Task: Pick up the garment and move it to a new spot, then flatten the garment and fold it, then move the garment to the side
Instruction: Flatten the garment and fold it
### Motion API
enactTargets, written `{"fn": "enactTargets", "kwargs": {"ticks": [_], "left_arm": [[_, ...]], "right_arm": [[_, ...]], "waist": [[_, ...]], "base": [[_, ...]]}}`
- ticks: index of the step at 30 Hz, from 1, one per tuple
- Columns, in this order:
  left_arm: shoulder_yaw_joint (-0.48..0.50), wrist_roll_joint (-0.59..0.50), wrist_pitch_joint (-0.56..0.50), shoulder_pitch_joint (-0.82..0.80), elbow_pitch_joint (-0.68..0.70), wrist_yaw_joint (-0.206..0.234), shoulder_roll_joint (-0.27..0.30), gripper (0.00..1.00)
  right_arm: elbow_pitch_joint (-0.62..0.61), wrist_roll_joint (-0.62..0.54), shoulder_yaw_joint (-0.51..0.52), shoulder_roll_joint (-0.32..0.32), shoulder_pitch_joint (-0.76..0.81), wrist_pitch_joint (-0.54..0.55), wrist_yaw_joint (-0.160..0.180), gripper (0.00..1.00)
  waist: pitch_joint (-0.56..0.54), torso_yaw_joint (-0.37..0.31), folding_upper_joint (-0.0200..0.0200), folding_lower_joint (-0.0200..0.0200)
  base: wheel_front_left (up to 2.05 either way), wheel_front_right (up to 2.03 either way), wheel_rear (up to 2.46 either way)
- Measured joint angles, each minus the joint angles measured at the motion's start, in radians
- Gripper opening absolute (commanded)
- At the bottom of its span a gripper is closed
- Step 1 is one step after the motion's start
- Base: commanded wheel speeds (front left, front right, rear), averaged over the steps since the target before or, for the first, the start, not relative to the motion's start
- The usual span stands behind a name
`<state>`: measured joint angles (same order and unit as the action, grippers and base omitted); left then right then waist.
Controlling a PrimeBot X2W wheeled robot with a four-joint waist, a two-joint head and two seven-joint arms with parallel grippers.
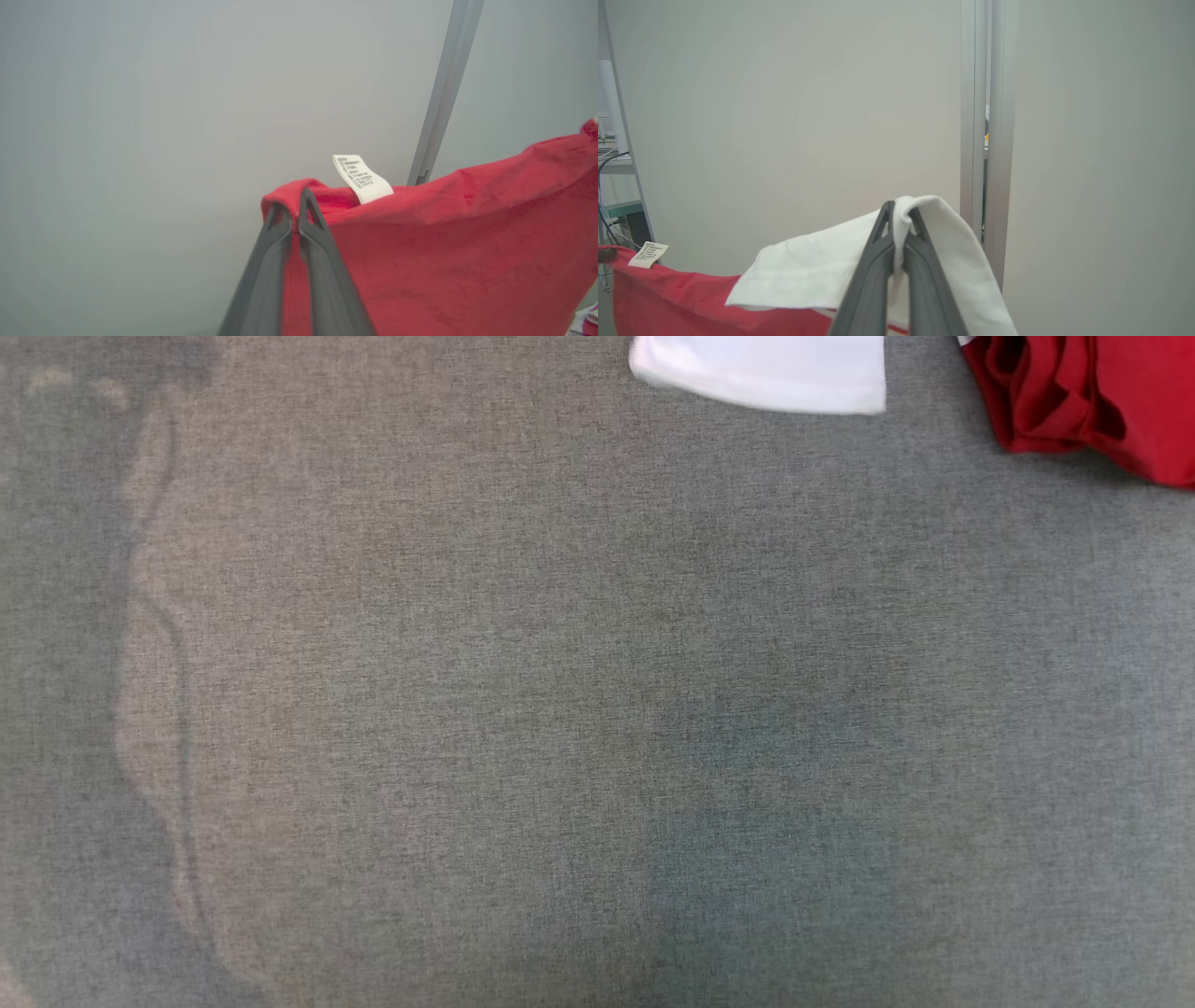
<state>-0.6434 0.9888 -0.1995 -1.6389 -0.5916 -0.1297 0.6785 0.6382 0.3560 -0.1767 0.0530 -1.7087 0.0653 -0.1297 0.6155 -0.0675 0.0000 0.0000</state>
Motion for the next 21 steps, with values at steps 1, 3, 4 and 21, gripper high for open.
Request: {"fn": "enactTargets", "kwargs": {"ticks": [1, 3, 4, 21], "left_arm": [[-0.013, 0.008, 0.020, -0.012, -0.006, 0.000, 0.002, 0.00], [-0.043, 0.028, 0.043, -0.029, -0.020, 0.000, 0.006, 0.00], [-0.043, 0.028, 0.043, -0.029, -0.020, 0.000, 0.006, 0.00], [-0.286, 0.188, 0.077, -0.077, -0.072, 0.000, 0.067, 0.00]], "right_arm": [[0.013, -0.009, 0.001, 0.001, -0.010, -0.026, 0.000, 0.00], [0.044, -0.019, -0.001, 0.002, -0.018, -0.057, 0.000, 0.00], [0.044, -0.019, -0.001, 0.002, -0.018, -0.057, 0.000, 0.00], [0.134, -0.185, -0.037, 0.009, -0.120, -0.317, -0.001, 0.00]], "waist": [[0.000, -0.001, 0.0000, 0.0000], [-0.002, -0.005, 0.0000, 0.0000], [-0.002, -0.005, 0.0000, 0.0000], [0.002, -0.002, 0.0000, 0.0000]], "base": [[0.00, 0.00, 0.00], [0.00, 0.00, 0.00], [0.00, 0.00, 0.00], [0.00, 0.00, 0.00]]}}
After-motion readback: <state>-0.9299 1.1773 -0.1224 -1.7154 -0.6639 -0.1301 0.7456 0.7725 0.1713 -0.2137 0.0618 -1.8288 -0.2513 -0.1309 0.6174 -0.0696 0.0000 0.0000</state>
